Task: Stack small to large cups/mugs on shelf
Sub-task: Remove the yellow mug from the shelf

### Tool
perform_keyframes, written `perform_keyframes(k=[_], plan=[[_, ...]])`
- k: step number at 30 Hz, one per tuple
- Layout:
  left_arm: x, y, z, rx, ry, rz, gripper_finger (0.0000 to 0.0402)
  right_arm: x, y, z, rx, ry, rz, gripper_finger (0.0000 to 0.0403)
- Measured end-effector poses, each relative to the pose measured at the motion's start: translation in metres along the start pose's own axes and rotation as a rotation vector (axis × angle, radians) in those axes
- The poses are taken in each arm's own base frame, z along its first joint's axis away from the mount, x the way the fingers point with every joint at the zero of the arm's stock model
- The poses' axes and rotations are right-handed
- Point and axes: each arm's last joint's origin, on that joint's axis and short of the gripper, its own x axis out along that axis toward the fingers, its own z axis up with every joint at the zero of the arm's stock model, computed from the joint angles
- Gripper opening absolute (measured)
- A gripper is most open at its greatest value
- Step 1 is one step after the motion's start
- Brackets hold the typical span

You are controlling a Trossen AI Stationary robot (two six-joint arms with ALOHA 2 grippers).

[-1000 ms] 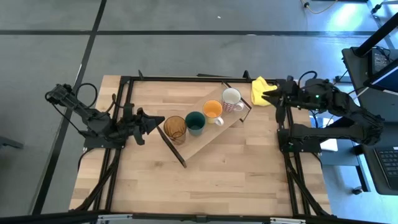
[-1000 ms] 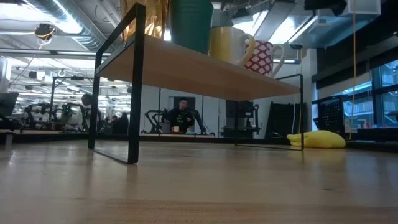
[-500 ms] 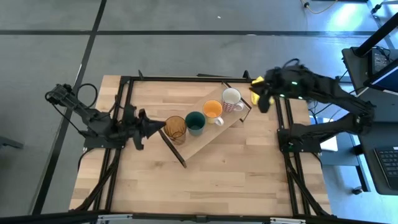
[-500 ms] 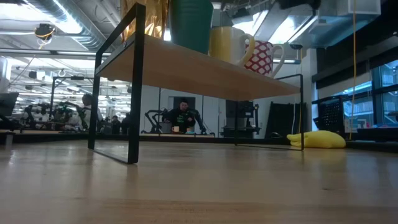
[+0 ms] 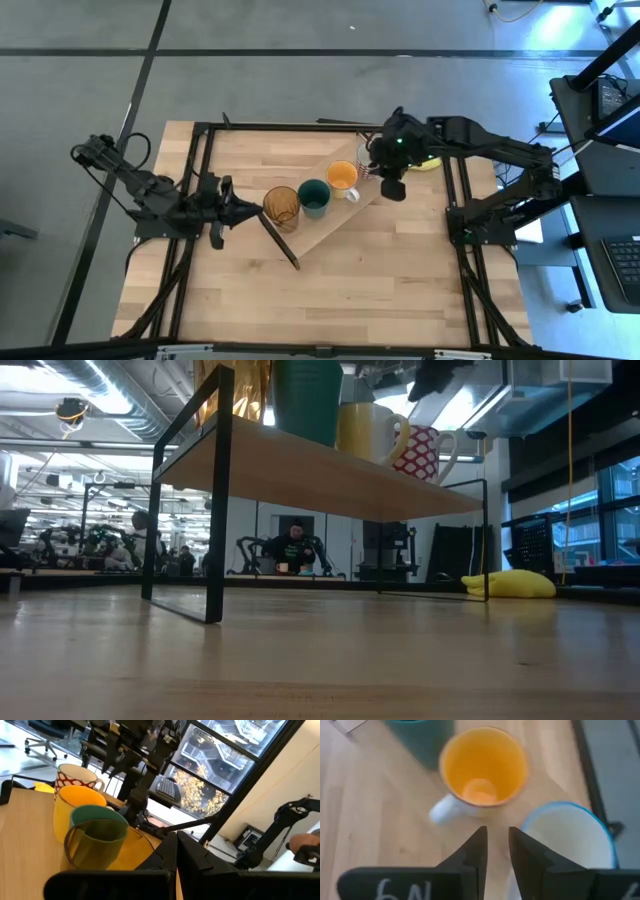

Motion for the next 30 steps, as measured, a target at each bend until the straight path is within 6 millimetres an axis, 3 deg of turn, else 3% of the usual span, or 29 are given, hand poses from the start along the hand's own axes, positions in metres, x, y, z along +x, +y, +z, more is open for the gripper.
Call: perform_keyframes(k=[7, 19, 30], plan=[[-0.008, 0.003, 0.007, 0.059, -0.021, -0.011, 0.0000, 0.007, 0.016, 0.013, -0.178, 0.025, 0.072, 0.0081], [-0.025, 0.014, 0.013, 0.072, -0.003, -0.002, 0.0000, 0.022, 0.045, 0.023, -0.320, -0.009, 0.146, 0.0083], [-0.030, 0.017, 0.017, 0.056, -0.016, -0.009, 0.0000, 0.028, 0.046, 0.029, -0.320, -0.031, 0.093, 0.0162]])
